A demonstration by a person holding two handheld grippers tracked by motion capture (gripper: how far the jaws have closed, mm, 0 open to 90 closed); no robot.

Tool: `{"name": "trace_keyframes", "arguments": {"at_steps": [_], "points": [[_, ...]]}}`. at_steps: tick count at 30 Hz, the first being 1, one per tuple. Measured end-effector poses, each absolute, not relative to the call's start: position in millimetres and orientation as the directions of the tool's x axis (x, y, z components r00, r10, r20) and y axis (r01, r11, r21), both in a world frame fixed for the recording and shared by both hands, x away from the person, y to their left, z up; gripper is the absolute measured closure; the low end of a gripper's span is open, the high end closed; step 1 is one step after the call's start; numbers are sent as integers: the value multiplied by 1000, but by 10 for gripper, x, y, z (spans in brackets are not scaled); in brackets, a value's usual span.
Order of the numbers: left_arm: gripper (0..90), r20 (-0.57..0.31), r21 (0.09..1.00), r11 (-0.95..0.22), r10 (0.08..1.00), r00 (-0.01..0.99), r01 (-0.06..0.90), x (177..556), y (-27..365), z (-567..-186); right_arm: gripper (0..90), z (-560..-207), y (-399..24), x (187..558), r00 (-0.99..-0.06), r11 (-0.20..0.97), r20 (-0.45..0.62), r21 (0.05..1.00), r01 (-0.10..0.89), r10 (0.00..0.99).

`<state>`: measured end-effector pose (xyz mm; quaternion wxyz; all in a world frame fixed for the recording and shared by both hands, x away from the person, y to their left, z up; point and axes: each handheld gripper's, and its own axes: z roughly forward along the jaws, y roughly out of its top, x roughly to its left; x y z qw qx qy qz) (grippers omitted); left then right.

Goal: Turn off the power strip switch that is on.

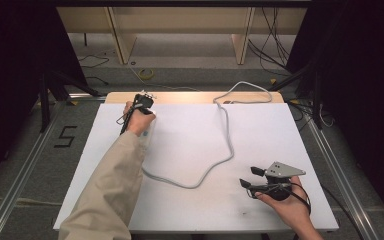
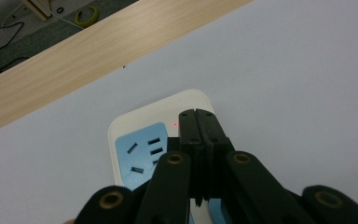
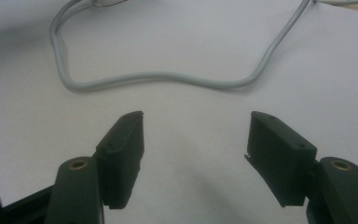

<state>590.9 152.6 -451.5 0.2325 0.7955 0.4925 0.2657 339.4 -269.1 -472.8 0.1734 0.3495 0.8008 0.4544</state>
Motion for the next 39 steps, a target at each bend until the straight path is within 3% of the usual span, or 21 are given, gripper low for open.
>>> {"name": "trace_keyframes", "arguments": {"at_steps": [39], "points": [[897,198,610,-419,902,383,673,5957,1509,-4548,373,-4737,-2680,3398,-699,349,42,844,408,714]]}}
